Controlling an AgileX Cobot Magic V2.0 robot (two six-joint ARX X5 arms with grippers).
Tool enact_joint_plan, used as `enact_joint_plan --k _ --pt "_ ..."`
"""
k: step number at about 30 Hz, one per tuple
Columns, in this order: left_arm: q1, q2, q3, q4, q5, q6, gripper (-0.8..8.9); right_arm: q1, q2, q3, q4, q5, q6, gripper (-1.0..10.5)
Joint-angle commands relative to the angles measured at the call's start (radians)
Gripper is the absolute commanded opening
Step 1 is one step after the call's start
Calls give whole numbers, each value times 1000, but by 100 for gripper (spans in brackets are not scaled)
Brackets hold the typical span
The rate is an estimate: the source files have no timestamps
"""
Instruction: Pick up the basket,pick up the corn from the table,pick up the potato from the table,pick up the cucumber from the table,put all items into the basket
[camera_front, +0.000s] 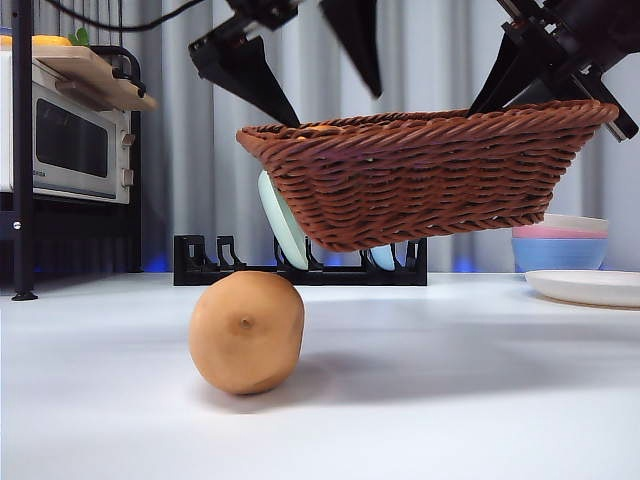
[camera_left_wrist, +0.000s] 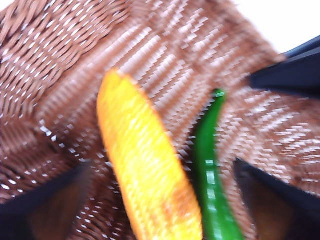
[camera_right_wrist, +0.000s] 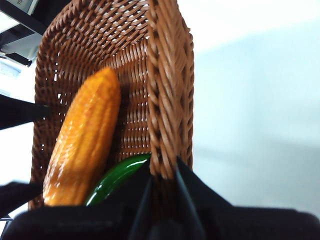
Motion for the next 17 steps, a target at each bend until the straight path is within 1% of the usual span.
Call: enact_joint_plan --k 1,4,9,11,12,14,17 --pt "-13 -33 56 -54 17 -4 569 -2 -2 10 21 -10 10 -12" --pt "-41 -88 95 -176 14 24 566 -3 -2 10 29 -10 10 -12" --pt "-120 -204 97 -365 -12 23 566 -5 -2 11 71 -9 10 -12" --pt "-171 -235 97 -445 -74 4 565 -5 -2 16 82 -9 10 -12" --pt "-194 -245 96 -479 -109 -19 565 -5 -2 19 82 -9 10 -12" --pt "-254 -256 95 -547 -203 -82 565 -5 -2 26 84 -9 10 -12" --pt "-352 -259 79 -602 -349 -193 565 -6 -2 40 86 -9 10 -12"
